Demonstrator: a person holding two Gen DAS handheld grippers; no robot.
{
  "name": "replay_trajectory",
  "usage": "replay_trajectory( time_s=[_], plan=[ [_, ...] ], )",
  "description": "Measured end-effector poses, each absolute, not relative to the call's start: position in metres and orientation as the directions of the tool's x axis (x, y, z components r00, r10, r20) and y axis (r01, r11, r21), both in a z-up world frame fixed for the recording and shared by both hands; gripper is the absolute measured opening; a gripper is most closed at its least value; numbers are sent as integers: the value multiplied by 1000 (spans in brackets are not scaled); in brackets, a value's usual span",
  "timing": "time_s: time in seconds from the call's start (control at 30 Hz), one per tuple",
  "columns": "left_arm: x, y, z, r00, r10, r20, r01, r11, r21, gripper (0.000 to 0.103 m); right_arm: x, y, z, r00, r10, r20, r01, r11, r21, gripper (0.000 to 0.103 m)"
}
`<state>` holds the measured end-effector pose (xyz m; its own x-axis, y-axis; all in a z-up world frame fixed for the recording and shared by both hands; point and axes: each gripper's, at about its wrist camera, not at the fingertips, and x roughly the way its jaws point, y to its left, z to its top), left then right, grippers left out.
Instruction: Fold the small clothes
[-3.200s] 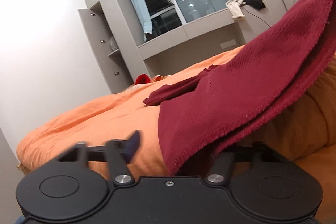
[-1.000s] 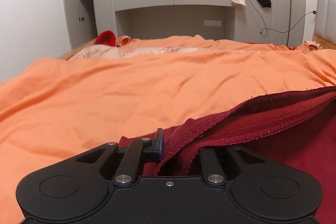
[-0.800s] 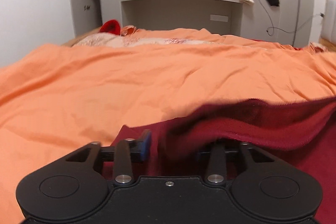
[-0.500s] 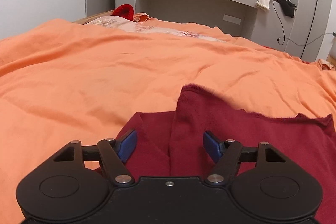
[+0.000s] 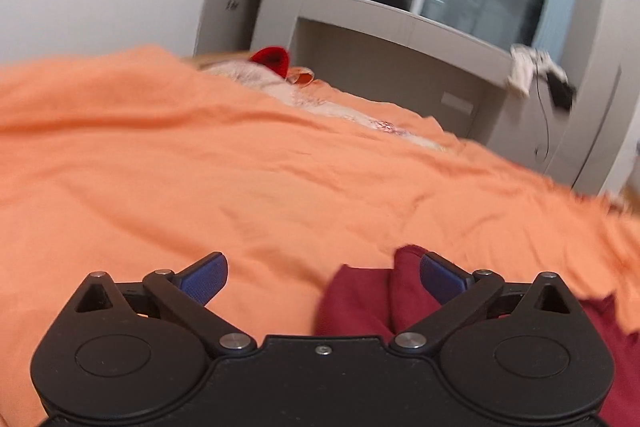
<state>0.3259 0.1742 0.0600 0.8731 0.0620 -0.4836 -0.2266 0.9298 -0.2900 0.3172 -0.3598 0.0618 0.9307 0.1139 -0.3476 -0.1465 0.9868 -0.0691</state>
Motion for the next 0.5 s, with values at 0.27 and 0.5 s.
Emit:
replay_trajectory(
  time_s=[0.27,0.5],
  plan=[
    [326,219,25,843,-294,-451,-34,807,-589,102,289,-361,63,930,138,-342,-165,985,-52,103],
    [305,197,26,773,-484,-410,151,768,-623,102,265,-361,68,939,135,-316,-161,985,-57,103]
  ],
)
